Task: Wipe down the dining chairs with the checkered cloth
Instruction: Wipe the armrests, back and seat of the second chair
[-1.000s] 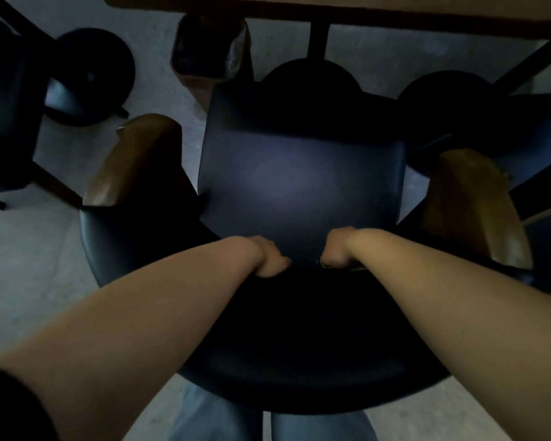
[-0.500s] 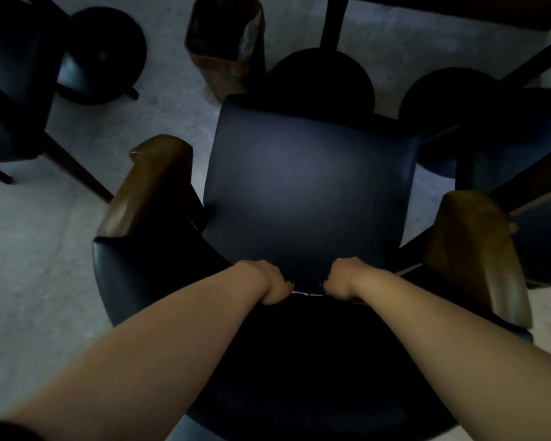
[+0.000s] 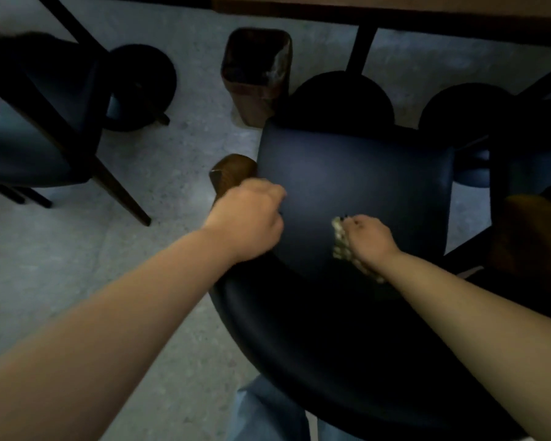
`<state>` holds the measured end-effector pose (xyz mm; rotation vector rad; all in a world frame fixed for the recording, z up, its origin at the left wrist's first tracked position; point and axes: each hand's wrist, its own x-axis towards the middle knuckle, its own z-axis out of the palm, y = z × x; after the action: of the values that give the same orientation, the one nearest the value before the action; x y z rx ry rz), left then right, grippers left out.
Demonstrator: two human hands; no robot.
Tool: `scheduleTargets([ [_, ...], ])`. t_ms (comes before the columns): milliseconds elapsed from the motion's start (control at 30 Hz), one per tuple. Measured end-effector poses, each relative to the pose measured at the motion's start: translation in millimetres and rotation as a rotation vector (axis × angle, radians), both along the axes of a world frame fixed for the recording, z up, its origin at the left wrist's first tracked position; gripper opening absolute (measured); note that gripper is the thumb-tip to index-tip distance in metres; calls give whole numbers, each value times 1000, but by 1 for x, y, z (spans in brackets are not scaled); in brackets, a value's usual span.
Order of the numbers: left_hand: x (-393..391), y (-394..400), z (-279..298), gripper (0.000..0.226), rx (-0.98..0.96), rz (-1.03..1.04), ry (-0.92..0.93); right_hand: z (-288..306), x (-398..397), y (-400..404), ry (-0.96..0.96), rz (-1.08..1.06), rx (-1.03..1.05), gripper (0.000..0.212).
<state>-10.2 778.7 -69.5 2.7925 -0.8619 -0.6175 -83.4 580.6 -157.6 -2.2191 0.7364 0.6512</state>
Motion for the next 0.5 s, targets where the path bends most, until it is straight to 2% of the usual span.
scheduleTargets([
  [67,8,29,6,51,-53,105,-135,0,20,33,-59,-55,45,45],
  [100,9,38,6,57,-69,216,-104,-2,29,49,-71,-55,69,48],
  [200,4,43,0,68,-223,663,233,-13,43,84,-84,-59,92,52],
  [267,0,39,-7,61,-306,848,397,-19,42,94,-136,-58,39,49],
  [333,-2,35,-10,41,-331,890,381,-22,40,95,-186,-25,-8,44],
  [400,-1,38,-16,31,-309,873,332,-25,40,104,-158,-8,42,46],
  [500,-3,36,-15,33,-251,830,251,-22,35,115,-95,-172,404,48],
])
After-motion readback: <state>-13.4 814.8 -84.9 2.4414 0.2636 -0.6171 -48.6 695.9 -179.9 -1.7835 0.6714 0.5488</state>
